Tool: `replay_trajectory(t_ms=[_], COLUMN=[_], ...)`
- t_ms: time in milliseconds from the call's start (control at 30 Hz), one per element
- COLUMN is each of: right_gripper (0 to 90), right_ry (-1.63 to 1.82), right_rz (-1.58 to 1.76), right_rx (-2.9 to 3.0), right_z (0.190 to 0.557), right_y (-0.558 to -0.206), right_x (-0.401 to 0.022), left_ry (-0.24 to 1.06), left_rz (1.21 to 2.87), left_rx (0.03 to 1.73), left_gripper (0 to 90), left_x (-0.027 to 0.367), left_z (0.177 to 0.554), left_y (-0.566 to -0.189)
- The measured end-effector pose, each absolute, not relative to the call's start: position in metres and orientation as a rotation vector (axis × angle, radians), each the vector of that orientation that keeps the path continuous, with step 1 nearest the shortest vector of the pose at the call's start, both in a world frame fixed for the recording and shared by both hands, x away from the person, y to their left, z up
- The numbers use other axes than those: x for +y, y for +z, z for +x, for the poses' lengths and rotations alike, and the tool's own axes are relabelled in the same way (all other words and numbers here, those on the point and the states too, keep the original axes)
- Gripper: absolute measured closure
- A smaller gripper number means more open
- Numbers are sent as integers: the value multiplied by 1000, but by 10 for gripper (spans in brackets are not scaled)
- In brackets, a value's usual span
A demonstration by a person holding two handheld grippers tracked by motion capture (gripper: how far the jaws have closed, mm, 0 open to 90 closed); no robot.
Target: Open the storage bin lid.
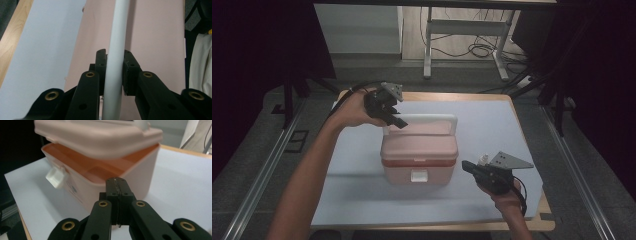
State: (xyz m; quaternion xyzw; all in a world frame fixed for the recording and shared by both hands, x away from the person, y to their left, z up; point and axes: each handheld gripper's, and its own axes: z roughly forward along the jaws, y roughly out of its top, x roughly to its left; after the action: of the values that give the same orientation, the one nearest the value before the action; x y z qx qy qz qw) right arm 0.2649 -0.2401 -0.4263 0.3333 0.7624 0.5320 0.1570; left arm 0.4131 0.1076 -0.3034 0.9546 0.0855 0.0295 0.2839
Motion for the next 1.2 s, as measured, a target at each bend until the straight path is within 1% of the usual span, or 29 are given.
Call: replay_trajectory(t_ms=[367, 833, 933, 967, 1033, 1200], right_gripper=[895, 894, 893, 894, 893, 893], right_ry=[1540, 1554, 1556, 1555, 1551, 1548], right_rz=[910, 910, 913, 913, 911, 913], right_rx=[2197, 2165, 2166, 2165, 2167, 2166], right_z=[273, 275, 275, 275, 275, 276], right_y=[-428, -430, -430, -430, -431, -432], right_x=[-214, -211, -211, -211, -211, -211], left_ry=[78, 83, 103, 109, 134, 201], left_rz=[2546, 2537, 2532, 2527, 2513, 2444], left_rx=[238, 244, 247, 250, 258, 290], left_gripper=[775, 769, 754, 742, 683, 468], left_x=[108, 109, 109, 109, 110, 115], left_z=[415, 413, 414, 414, 413, 412], left_y=[-305, -307, -309, -309, -308, -301])
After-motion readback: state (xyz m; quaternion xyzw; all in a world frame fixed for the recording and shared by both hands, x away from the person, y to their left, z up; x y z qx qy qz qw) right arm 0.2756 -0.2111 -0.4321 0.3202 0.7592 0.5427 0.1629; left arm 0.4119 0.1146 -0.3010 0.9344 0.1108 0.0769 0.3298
